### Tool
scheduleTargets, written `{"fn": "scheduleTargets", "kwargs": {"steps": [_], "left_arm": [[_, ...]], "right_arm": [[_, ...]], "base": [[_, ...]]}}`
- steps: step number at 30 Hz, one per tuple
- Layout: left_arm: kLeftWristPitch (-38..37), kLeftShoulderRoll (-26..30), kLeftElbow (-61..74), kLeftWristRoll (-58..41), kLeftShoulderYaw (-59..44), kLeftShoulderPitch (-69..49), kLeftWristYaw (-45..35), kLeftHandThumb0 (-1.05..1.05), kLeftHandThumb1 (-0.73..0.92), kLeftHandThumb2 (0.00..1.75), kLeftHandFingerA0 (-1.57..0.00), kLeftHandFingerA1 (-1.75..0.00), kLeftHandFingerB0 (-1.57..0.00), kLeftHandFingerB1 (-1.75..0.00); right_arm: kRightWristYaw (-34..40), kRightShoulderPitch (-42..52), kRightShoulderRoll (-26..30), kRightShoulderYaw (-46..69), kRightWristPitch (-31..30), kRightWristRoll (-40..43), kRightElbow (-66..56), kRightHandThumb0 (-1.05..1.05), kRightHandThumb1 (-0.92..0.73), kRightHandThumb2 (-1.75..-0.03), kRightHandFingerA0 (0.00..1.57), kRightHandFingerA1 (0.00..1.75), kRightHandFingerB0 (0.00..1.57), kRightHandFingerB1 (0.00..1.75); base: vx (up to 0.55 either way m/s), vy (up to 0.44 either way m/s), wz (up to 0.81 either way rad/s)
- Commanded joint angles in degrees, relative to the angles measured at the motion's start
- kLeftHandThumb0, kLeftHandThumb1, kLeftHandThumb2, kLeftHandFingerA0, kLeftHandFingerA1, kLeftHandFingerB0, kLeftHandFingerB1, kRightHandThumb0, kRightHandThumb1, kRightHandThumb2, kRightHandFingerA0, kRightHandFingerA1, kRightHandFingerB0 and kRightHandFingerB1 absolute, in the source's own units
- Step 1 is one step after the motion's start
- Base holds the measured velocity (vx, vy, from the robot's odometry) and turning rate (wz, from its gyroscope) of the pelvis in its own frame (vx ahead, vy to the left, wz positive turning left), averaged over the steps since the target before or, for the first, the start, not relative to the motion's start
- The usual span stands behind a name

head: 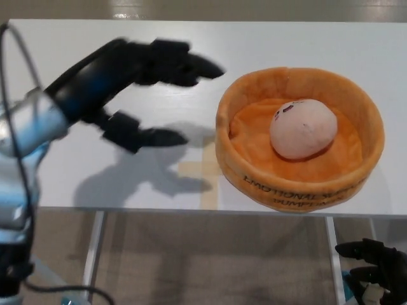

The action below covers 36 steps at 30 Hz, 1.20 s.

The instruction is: Use the left hand to pick up the pink round toy on the left and place it inside the orange plate on the desk.

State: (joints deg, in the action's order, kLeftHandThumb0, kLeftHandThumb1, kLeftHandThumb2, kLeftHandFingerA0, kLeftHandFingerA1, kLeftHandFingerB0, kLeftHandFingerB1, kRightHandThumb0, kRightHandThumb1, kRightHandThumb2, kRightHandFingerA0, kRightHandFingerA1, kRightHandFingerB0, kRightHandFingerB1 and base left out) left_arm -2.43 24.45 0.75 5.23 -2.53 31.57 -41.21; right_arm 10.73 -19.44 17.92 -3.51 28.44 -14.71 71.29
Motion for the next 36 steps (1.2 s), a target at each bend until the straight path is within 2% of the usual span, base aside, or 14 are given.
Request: {"fn": "scheduleTargets", "kwargs": {"steps": [1,8,9,15,17,19,22,24,28,30,33,34,36], "left_arm": [[6.1,9.9,12.9,-43.8,-14.8,-22.6,-38.4,-0.24,0.52,0.64,-0.42,-0.49,-0.46,-0.44],[7.4,11.1,9.6,-40.3,-11.2,-28.2,-40.7,-0.22,0.51,0.63,-0.45,-0.53,-0.5,-0.46],[6.4,10.8,8.5,-39.3,-10.2,-28.5,-40.9,-0.19,0.55,0.56,-0.5,-0.51,-0.51,-0.41],[9.3,10.4,-0.4,-31.9,-4.1,-28.2,-38.8,-0.21,0.53,0.63,-0.46,-0.52,-0.49,-0.44],[5.0,8.3,-6.3,-25.7,-1.8,-28.0,-34.3,-0.17,0.56,0.61,-0.5,-0.48,-0.51,-0.42],[-0.6,5.7,-12.2,-16.7,0.9,-28.9,-25.1,-0.06,0.57,0.57,-0.55,-0.44,-0.59,-0.42],[-5.3,3.9,-16.5,-11.9,2.5,-29.0,-19.2,-0.06,0.57,0.57,-0.55,-0.44,-0.59,-0.42],[-11.0,2.5,-23.9,-7.5,4.5,-27.2,-13.7,-0.12,0.57,0.57,-0.54,-0.45,-0.59,-0.41],[-15.6,1.1,-31.2,-2.7,6.2,-25.2,-5.1,-0.13,0.57,0.57,-0.54,-0.41,-0.6,-0.4],[-18.0,1.9,-32.7,5.4,8.8,-24.6,5.5,-0.2,0.57,0.57,-0.54,-0.4,-0.55,-0.38],[-19.2,2.1,-34.6,10.8,10.8,-23.6,14.2,-0.16,0.58,0.57,-0.5,-0.4,-0.53,-0.38],[-19.2,2.2,-35.6,12.6,11.7,-23.1,17.1,-0.19,0.59,0.62,-0.47,-0.41,-0.49,-0.39],[-19.4,2.3,-37.9,15.1,13.3,-22.2,21.6,-0.14,0.59,0.58,-0.48,-0.39,-0.52,-0.38]], "right_arm": [[0.4,2.6,0.4,-0.1,-0.7,-0.1,0.8,-0.11,-0.64,-0.58,0.59,0.53,0.69,0.5],[0.2,2.8,0.5,-0.2,-0.6,-0.2,0.9,-0.11,-0.64,-0.58,0.58,0.53,0.69,0.5],[0.1,2.9,0.5,-0.1,-0.6,-0.1,0.9,-0.12,-0.64,-0.58,0.59,0.54,0.68,0.5],[0.2,3.0,0.7,-0.2,-0.8,-0.3,0.9,-0.13,-0.65,-0.59,0.58,0.52,0.68,0.49],[0.1,3.0,0.7,-0.2,-0.8,-0.3,0.9,-0.13,-0.65,-0.59,0.59,0.53,0.68,0.5],[0.2,3.3,0.5,-0.4,-0.4,-0.4,0.9,-0.13,-0.64,-0.58,0.61,0.54,0.69,0.5],[0.4,3.8,0.4,-0.5,-0.4,-0.4,0.9,-0.13,-0.64,-0.58,0.61,0.54,0.69,0.5],[0.6,4.1,0.5,-0.5,-0.3,-0.5,0.8,-0.13,-0.64,-0.58,0.55,0.51,0.68,0.5],[0.3,3.9,0.3,-0.4,-0.8,-0.2,0.7,-0.12,-0.64,-0.58,0.56,0.51,0.67,0.49],[0.4,3.6,0.3,-0.5,-0.7,-0.3,0.7,-0.11,-0.64,-0.58,0.58,0.52,0.68,0.5],[0.3,3.3,0.3,-0.5,-0.7,-0.3,0.7,-0.12,-0.64,-0.58,0.59,0.53,0.68,0.5],[0.2,3.3,0.2,-0.4,-0.6,-0.2,0.7,-0.12,-0.64,-0.58,0.61,0.56,0.68,0.51],[0.2,3.5,0.3,-0.3,-0.4,-0.1,0.7,-0.12,-0.64,-0.58,0.58,0.53,0.68,0.5]], "base": [[0.0,0.0,0.0],[0.0,0.0,0.0],[0.0,0.0,0.0],[0.0,0.0,0.0],[0.0,0.0,0.0],[0.0,0.0,0.0],[0.0,0.0,0.0],[0.0,0.0,0.0],[0.0,0.0,0.0],[0.0,0.0,0.0],[0.0,0.0,0.0],[0.0,0.0,0.0],[0.0,0.0,0.0]]}}
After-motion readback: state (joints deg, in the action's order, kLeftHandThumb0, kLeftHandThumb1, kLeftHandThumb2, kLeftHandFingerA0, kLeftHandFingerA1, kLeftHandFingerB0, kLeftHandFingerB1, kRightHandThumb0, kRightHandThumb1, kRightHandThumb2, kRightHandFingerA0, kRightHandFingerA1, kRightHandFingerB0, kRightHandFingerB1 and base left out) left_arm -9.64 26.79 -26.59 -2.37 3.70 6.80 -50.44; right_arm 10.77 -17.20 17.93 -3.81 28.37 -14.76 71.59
